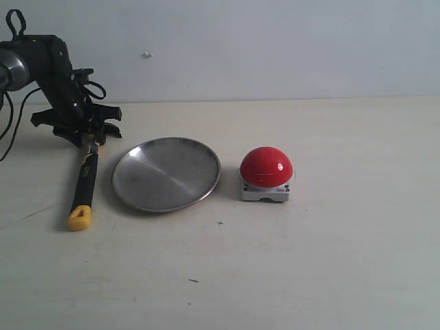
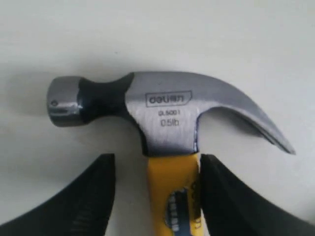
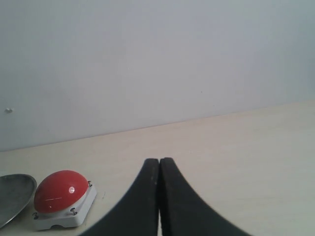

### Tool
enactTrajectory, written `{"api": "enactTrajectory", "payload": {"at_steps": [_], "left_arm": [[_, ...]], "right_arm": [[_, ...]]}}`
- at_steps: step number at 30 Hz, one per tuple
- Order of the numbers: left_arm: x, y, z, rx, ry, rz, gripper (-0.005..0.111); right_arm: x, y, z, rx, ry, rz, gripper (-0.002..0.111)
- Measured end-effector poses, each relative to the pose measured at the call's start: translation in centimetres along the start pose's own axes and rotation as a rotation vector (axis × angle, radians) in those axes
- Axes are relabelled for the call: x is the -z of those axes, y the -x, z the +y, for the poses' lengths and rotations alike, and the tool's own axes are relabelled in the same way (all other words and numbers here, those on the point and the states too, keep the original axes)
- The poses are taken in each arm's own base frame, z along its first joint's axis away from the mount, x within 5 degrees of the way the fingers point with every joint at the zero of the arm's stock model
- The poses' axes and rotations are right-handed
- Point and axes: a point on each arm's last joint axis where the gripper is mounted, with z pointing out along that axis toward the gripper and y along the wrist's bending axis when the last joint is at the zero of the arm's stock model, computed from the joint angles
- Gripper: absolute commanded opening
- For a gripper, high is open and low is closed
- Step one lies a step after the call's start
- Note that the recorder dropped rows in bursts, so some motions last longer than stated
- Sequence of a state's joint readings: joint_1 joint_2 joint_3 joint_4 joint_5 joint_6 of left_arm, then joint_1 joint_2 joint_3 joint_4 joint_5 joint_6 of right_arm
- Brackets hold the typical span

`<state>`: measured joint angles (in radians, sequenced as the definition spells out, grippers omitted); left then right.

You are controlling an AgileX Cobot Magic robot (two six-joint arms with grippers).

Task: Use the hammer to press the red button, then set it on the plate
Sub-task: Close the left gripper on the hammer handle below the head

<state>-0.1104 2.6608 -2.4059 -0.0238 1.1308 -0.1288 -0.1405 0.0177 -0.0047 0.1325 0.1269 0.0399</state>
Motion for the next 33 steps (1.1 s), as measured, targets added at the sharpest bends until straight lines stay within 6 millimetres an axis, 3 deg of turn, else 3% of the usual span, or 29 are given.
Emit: {"api": "enactTrajectory", "payload": {"at_steps": [2, 10, 33], "left_arm": [[-0.32, -0.03, 0.03, 0.001, 0.002, -0.001, 0.049], [-0.25, 0.02, -0.01, 0.010, -0.002, -0.003, 0.000], [0.47, -0.18, 0.38, -0.053, 0.001, 0.061, 0.000]], "right_arm": [[0.00, 0.00, 0.00, 0.000, 0.000, 0.000, 0.000], [0.00, 0.00, 0.00, 0.000, 0.000, 0.000, 0.000], [0.00, 0.00, 0.00, 0.000, 0.000, 0.000, 0.000]]}}
